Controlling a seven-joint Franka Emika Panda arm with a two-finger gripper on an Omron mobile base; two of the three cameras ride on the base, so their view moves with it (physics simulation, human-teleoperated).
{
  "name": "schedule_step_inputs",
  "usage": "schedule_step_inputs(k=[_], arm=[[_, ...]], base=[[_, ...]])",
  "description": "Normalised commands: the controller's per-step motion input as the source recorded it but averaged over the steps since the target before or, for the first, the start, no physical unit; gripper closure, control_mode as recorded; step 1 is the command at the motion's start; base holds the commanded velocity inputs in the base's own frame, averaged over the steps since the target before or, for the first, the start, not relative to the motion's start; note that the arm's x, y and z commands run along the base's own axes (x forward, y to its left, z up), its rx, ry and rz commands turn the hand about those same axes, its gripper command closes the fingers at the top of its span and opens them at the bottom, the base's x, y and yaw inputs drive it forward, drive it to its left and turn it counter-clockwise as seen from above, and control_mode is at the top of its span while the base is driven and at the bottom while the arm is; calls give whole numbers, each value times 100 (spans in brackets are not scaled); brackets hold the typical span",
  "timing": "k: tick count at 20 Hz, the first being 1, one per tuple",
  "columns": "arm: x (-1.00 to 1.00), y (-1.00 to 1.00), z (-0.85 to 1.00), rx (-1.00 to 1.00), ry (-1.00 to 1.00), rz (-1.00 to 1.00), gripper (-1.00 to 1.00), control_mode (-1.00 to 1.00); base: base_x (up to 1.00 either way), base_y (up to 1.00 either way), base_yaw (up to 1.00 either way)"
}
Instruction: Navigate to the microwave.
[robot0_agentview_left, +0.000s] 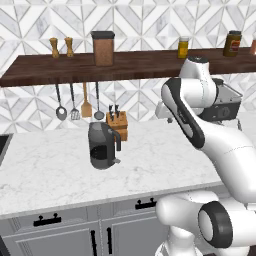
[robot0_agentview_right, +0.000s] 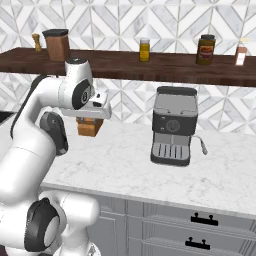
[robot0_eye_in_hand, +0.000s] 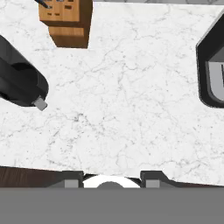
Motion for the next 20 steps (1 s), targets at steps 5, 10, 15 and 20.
schedule_step_inputs(k=[5,10,15,20], arm=[[-21,0,0,0,0,0,-100,-100],[-66,0,0,0,-1,0,-100,-100],[-57,2,5,0,0,0,-100,-100],[-42,0,23,0,0,0,-100,-100]], base=[[0,0,0],[0,0,0],[0,0,0],[0,0,0]])
